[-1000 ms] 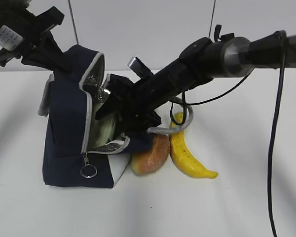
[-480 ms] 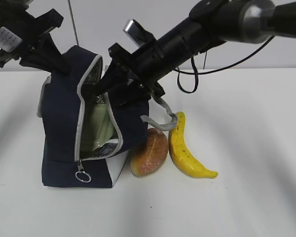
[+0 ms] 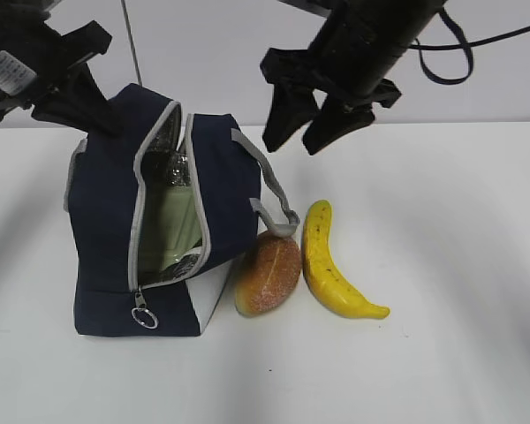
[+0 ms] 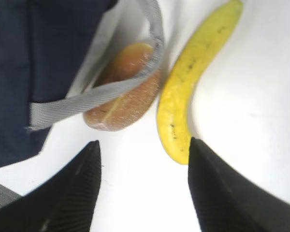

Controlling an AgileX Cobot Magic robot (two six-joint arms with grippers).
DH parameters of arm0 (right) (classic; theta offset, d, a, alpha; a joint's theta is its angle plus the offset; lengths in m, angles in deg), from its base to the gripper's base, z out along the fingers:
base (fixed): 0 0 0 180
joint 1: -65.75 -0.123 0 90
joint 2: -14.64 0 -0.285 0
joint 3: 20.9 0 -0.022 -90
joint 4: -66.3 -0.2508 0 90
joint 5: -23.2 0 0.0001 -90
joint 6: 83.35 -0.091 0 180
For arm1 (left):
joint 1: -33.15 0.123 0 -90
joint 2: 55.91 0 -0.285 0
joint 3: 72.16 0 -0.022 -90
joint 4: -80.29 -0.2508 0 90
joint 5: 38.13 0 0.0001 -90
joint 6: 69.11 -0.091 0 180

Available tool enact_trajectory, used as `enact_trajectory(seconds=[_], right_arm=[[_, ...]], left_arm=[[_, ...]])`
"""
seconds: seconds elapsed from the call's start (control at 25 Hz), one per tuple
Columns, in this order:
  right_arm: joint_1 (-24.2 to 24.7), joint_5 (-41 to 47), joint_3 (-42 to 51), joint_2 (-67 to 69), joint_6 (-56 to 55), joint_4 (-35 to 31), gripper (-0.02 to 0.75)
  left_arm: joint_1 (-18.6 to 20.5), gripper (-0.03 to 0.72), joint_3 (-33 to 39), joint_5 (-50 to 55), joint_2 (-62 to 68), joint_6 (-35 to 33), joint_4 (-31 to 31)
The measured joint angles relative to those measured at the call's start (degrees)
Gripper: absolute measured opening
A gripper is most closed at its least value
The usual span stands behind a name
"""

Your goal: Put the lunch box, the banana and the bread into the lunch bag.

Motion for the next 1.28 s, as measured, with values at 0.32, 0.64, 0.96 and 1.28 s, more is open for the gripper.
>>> enact_trajectory(seconds=[0.32, 0.64, 0.96, 1.28], right_arm=[[0.08, -6.8, 15.54, -8.31, -9.38, 13.95, 0.424], [0.08, -9.89, 21.62, -5.61, -10.92, 15.68, 0.424], [0.08, -13.12, 21.7, 1.28, -10.95, 13.71, 0.464], [0.08, -18.68, 21.7, 2.04, -11.88, 11.69, 0.575]], left_arm=[[0.0, -0.003, 0.0, 0.12, 0.0, 0.0, -0.02], [0.0, -0.003, 0.0, 0.29, 0.0, 0.0, -0.07], [0.0, -0.003, 0.0, 0.53, 0.0, 0.0, -0.09], [0.0, -0.003, 0.0, 0.57, 0.0, 0.0, -0.09]])
